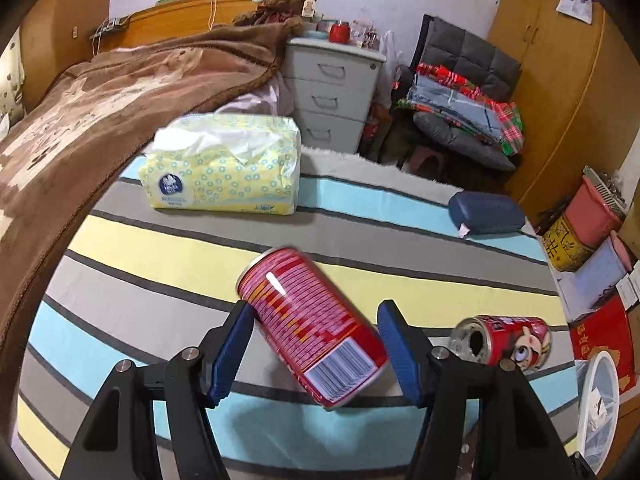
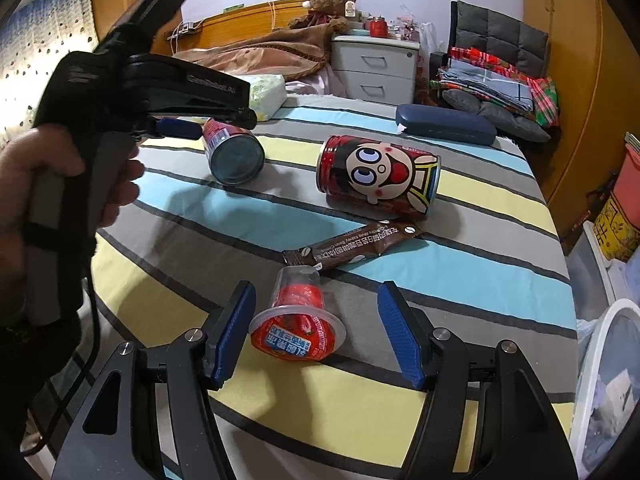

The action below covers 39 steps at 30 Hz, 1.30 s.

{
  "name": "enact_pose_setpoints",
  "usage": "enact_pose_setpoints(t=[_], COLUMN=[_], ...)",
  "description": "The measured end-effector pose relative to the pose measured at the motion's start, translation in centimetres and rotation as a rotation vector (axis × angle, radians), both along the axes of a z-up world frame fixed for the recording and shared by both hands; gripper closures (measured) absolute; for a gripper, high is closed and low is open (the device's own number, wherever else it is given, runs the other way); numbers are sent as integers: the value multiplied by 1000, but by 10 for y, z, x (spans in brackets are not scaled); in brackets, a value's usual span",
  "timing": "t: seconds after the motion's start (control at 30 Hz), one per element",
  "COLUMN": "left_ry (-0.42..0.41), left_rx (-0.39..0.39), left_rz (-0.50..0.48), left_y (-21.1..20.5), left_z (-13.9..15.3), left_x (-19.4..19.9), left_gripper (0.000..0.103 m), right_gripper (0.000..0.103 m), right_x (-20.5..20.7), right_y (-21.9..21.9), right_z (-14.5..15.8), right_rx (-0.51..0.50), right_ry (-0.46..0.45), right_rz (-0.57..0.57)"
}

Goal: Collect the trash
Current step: 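Close left tool on the red soda can while right tool closes on the red plastic cup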

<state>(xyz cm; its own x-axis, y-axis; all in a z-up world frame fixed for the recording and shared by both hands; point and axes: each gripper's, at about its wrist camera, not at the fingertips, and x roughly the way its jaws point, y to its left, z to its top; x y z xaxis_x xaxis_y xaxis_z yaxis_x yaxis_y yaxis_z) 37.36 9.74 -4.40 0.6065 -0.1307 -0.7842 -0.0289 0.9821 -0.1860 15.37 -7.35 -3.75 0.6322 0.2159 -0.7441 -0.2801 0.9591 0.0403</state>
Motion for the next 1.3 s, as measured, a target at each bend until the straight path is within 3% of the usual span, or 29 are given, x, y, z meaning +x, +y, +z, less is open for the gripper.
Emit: enact_pose_setpoints(t=[0.07, 0.2, 0.4, 0.67, 1.3], left_ry=[14, 12, 50, 30, -25], left_rx=[-17, 27, 41, 40, 28], left_rz=[-1, -4, -8, -30, -88], left_y=[-1, -7, -9, -12, -20], left_z=[-4, -8, -21, -21, 3], left_x=[5, 11, 19, 11, -65], left_gripper=[39, 39, 39, 47, 50], right_gripper=[45, 54, 58, 58, 59], right_x=[1, 4, 4, 3, -11], right_y=[0, -3, -4, -5, -17], right_z=[-1, -3, -3, -3, 11], right_rx=[0, 2, 8, 4, 27], right_ry=[8, 23, 25, 18, -49], right_rz=[-5, -7, -11, -23, -66])
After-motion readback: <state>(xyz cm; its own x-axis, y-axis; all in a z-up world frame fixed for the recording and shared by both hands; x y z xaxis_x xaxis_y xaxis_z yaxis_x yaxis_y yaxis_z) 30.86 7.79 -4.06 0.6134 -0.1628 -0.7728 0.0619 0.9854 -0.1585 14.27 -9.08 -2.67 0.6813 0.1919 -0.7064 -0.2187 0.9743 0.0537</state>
